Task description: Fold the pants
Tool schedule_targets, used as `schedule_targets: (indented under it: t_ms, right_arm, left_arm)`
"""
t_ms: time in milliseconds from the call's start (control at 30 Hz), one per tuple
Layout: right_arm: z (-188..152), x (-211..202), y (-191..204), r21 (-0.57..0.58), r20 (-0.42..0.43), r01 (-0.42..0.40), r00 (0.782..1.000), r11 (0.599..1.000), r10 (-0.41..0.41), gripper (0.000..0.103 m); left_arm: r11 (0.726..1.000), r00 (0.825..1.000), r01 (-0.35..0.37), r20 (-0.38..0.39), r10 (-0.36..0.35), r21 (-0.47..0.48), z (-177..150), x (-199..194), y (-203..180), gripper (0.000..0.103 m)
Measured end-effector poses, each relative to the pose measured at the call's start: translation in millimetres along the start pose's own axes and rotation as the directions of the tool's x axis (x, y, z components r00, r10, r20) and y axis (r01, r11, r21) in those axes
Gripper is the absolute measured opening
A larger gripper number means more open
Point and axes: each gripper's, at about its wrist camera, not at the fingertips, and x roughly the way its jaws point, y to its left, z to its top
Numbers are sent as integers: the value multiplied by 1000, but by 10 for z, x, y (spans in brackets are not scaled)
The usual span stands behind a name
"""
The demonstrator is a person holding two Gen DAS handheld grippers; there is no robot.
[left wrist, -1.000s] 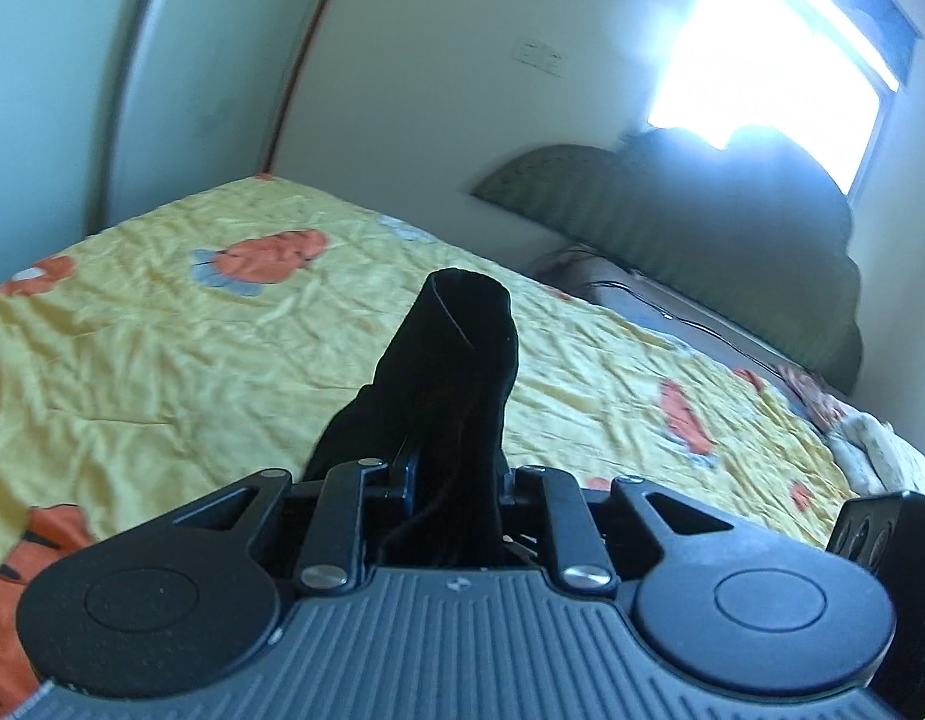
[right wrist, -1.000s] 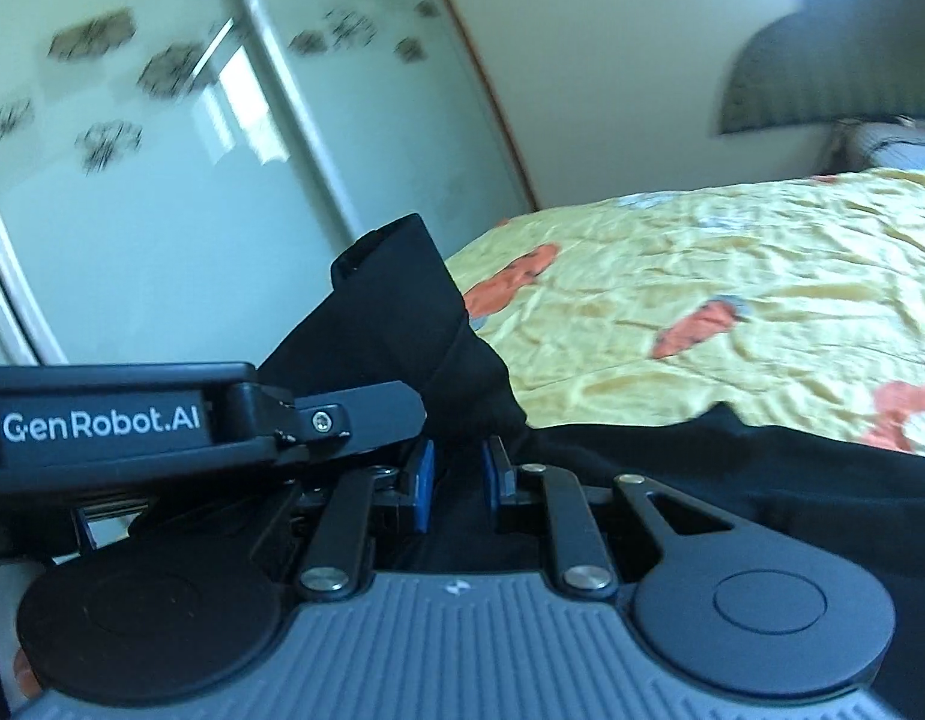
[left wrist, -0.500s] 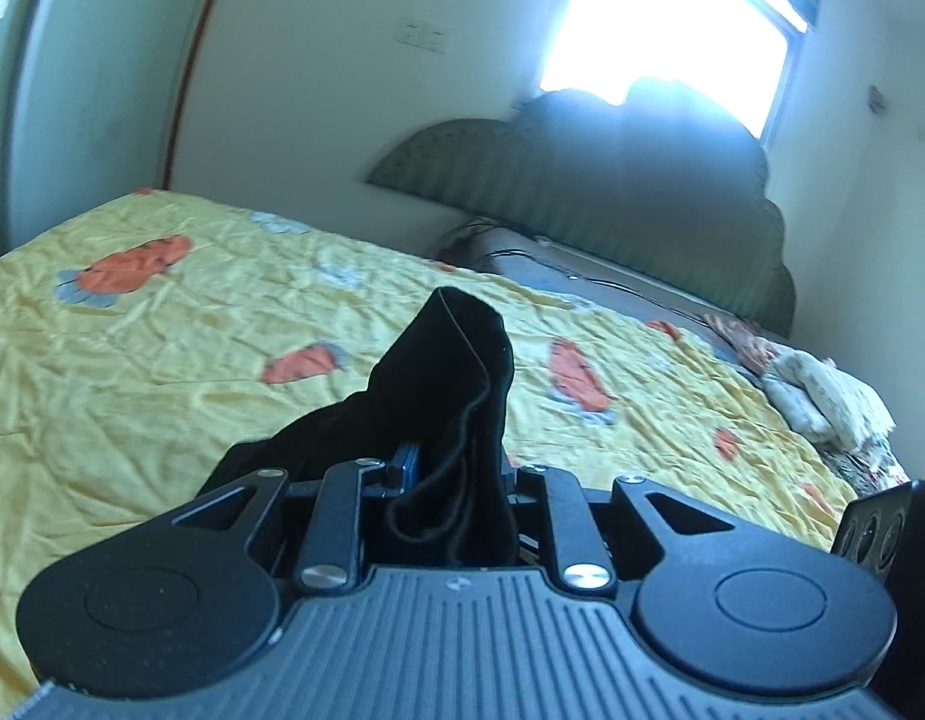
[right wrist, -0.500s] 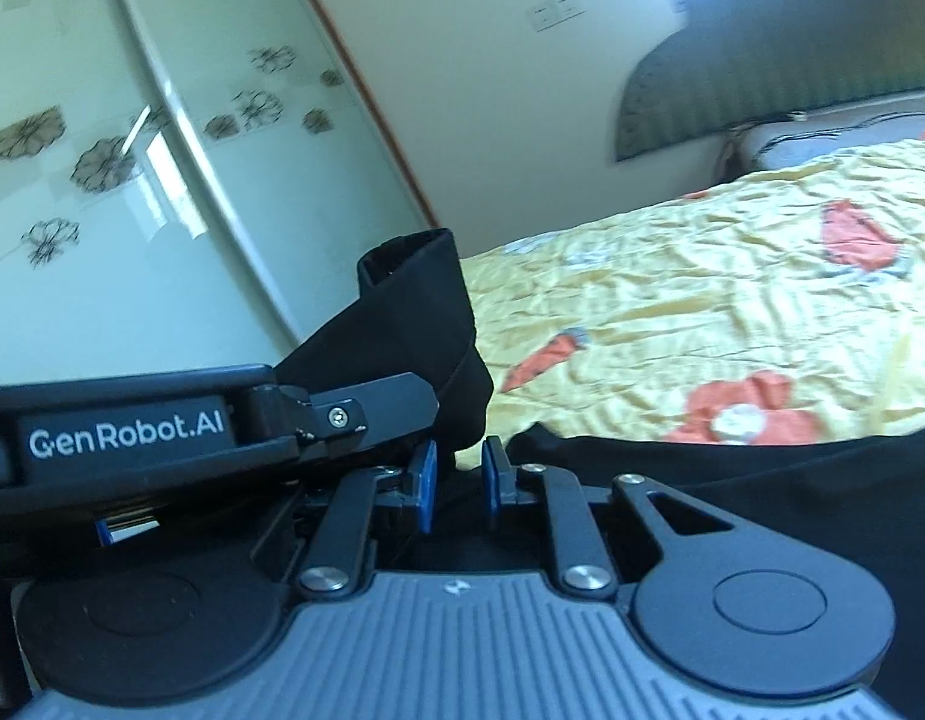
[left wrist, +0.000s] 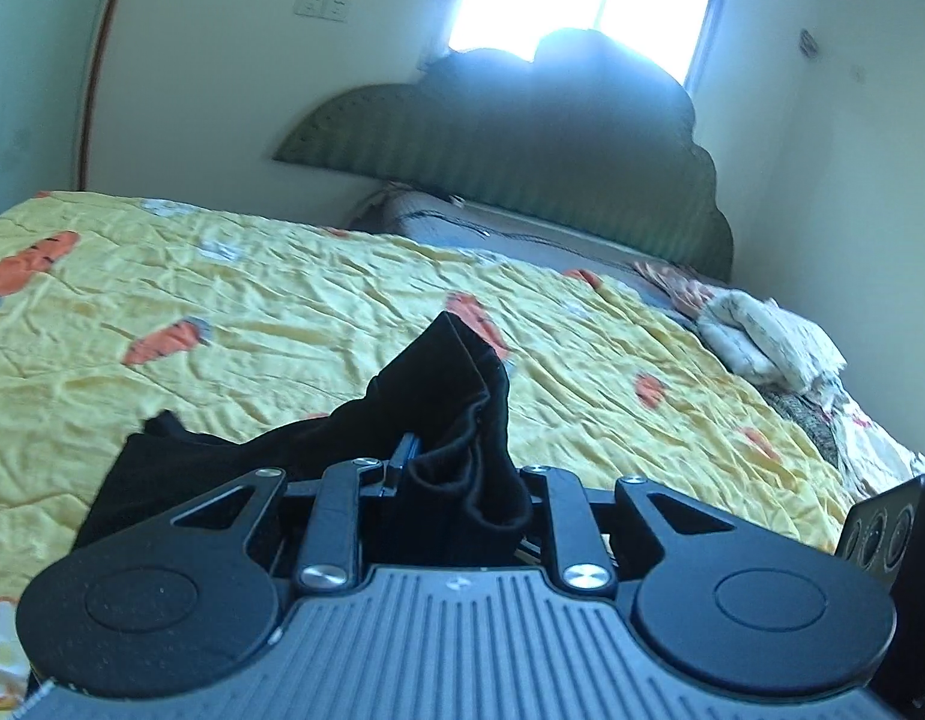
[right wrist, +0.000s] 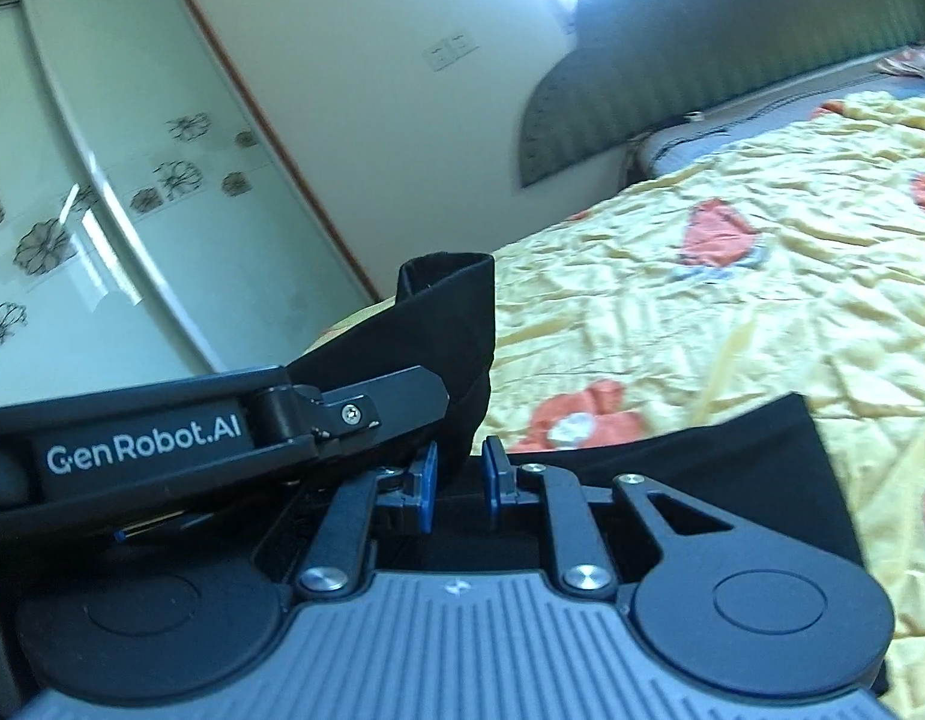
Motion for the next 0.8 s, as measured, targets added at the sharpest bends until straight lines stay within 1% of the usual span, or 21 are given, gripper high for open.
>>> schedule_targets:
  t_ms: [200, 367, 500, 800]
  right_arm:
    - [-7, -97, -246, 32, 7, 50, 999, 998, -50, 17]
    - [-42, -157, -449, 58, 8, 87, 996, 995, -87, 17]
    - [-63, -173, -602, 78, 4, 111, 994, 991, -112, 17]
    - [-101, -148, -865, 117, -19, 153, 988, 981, -151, 17]
  left_arm:
    - [998, 998, 39, -47, -37, 40, -81, 212, -208, 20]
    - [996, 995, 56, -83, -50, 75, -148, 365, -357, 20]
    - [994, 992, 69, -114, -59, 81, -200, 517, -427, 20]
    - [993, 986, 75, -153, -62, 87, -296, 764, -513, 20]
